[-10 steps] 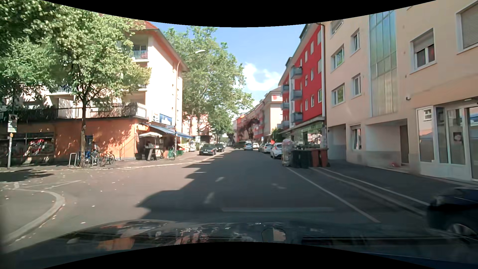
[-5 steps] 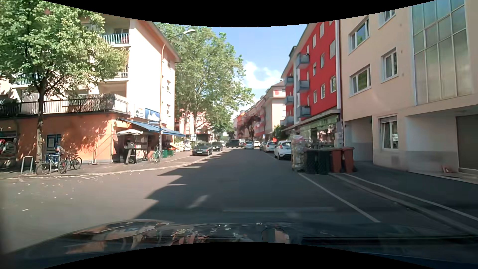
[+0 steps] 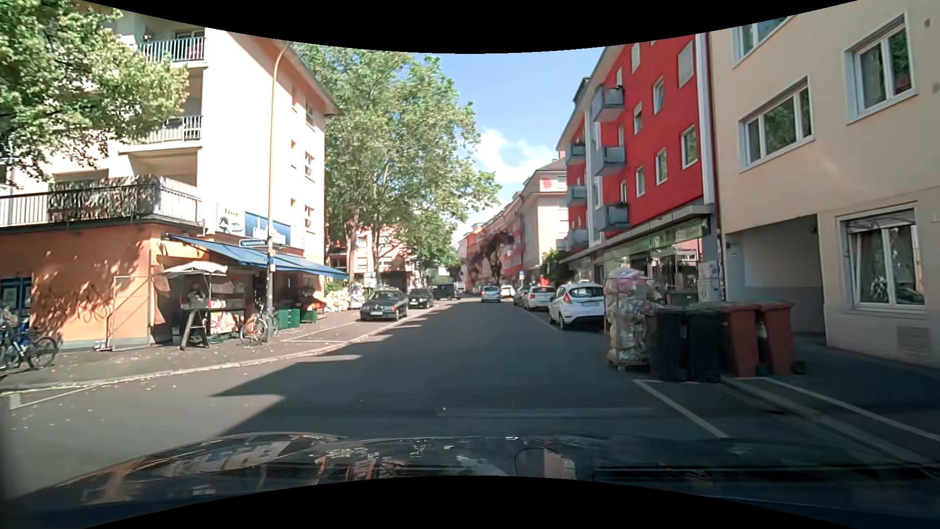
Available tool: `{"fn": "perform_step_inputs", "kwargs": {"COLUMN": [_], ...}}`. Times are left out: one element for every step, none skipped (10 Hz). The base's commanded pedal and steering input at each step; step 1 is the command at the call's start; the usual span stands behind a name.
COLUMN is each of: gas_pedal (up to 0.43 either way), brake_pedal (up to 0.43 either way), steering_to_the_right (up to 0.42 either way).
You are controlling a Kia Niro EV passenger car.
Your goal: Follow the waypoints while adhering to traffic rules and regulations
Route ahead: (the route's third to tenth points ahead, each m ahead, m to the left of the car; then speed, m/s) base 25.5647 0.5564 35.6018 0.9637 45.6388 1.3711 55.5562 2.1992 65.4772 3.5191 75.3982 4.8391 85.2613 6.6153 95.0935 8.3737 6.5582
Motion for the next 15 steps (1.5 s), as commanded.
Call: {"fn": "perform_step_inputs", "kwargs": {"gas_pedal": [0.039,0.039,0.039,0.039,0.039,0.039,0.047,0.047,0.059,0.067,0.079,0.079,0.079,0.087,0.087], "brake_pedal": [0.000,0.000,0.000,0.000,0.000,0.000,0.000,0.000,0.000,0.000,0.000,0.000,0.000,0.000,0.000], "steering_to_the_right": [-0.004,-0.004,-0.008,-0.016,-0.019,-0.020,-0.019,-0.021,-0.021,-0.019,-0.018,-0.018,-0.018,-0.016,-0.014]}}
